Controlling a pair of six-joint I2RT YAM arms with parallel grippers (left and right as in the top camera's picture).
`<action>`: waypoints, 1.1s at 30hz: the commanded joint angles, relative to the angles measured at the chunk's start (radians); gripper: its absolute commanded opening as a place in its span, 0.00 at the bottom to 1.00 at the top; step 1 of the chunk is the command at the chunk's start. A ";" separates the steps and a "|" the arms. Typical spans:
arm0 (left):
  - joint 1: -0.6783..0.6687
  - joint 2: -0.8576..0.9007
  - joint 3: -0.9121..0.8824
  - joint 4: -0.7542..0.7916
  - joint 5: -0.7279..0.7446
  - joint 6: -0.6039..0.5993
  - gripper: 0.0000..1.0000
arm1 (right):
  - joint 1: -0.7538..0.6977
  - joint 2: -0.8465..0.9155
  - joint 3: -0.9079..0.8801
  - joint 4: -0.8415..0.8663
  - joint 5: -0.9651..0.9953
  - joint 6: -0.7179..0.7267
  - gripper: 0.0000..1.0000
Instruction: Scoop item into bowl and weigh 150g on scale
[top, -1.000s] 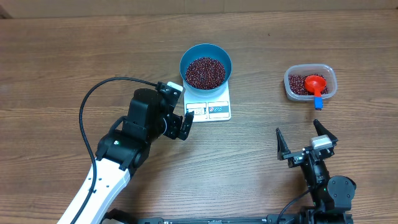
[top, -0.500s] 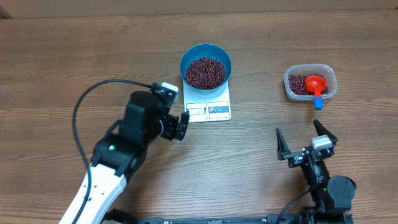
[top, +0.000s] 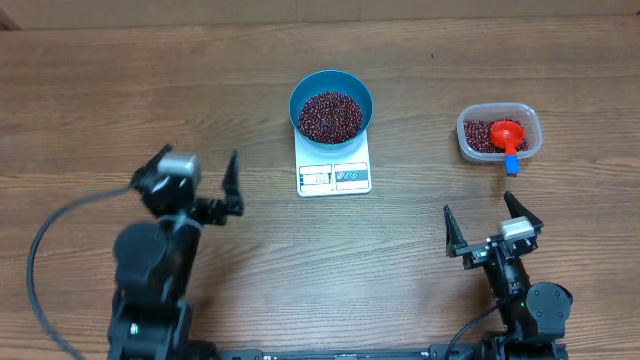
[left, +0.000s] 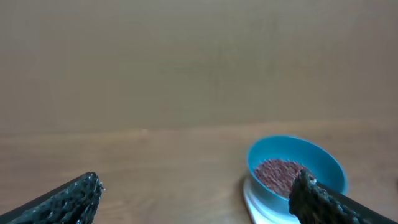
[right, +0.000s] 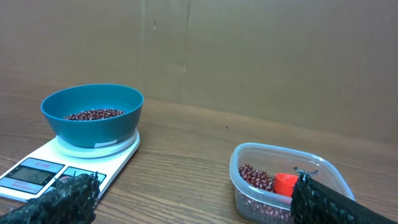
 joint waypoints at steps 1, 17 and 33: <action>0.045 -0.141 -0.119 0.048 0.011 -0.018 1.00 | 0.009 -0.012 -0.011 0.006 0.006 0.007 1.00; 0.121 -0.522 -0.443 0.126 0.000 -0.014 1.00 | 0.009 -0.012 -0.011 0.006 0.006 0.007 1.00; 0.121 -0.595 -0.521 -0.056 -0.023 -0.013 0.99 | 0.009 -0.012 -0.011 0.006 0.006 0.007 1.00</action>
